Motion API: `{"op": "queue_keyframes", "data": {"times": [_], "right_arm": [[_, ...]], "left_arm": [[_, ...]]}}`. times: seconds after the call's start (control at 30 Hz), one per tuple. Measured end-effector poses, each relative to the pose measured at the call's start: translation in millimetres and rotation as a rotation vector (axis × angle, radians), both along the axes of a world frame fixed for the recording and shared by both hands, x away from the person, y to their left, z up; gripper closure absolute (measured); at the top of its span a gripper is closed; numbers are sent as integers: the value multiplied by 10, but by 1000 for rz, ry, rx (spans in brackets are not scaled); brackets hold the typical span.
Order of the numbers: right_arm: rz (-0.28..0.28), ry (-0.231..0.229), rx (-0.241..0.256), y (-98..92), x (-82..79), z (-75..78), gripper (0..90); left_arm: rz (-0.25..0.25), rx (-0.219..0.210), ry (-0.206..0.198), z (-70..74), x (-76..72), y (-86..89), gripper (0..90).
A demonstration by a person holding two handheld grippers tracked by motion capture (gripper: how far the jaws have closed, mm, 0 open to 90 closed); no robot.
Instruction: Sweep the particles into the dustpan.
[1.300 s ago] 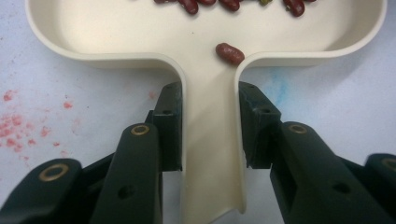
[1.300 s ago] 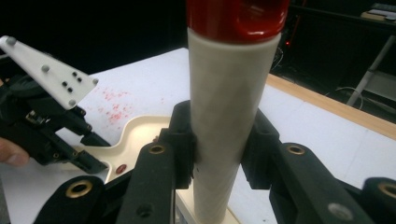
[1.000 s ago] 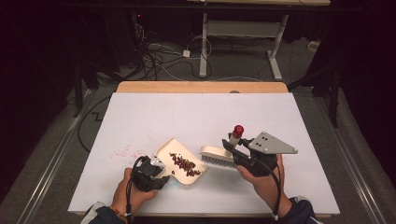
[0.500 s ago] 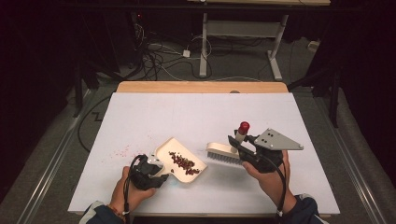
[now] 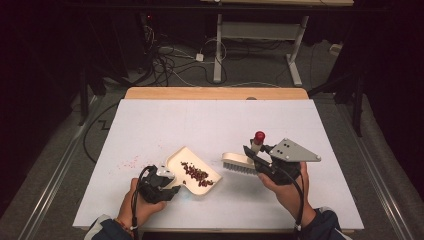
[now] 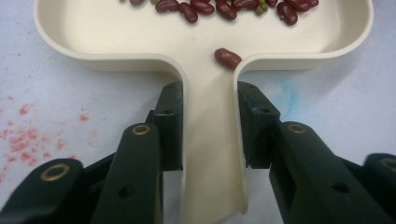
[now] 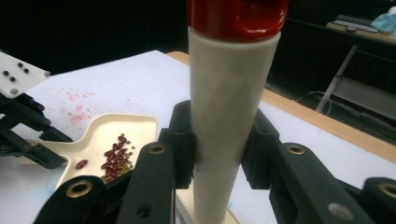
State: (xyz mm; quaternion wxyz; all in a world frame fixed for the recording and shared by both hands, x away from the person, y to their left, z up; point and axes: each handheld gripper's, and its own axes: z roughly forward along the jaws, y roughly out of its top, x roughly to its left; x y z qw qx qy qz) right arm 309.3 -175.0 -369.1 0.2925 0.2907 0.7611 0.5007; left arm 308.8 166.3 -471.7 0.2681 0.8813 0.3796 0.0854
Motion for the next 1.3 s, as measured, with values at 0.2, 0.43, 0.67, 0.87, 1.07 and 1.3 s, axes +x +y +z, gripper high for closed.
{"op": "queue_keyframes", "data": {"times": [0.2,0.43,0.67,0.87,1.07,1.3], "right_arm": [[-6,-1,-4,-21,26,-5,698],[-13,2,1,-63,42,18,698],[-9,9,-8,-53,50,-3,698],[-9,9,-5,-76,51,14,698],[-13,9,-4,-141,49,50,698],[-39,8,-7,-264,53,71,698]], "left_arm": [[3,-13,-19,1,4,10,640],[34,-34,-39,-14,57,109,641],[28,-47,-39,-30,82,154,642],[55,-54,-43,-17,92,204,642],[88,-68,-53,8,93,296,643],[122,-91,-60,19,97,388,643]]}}
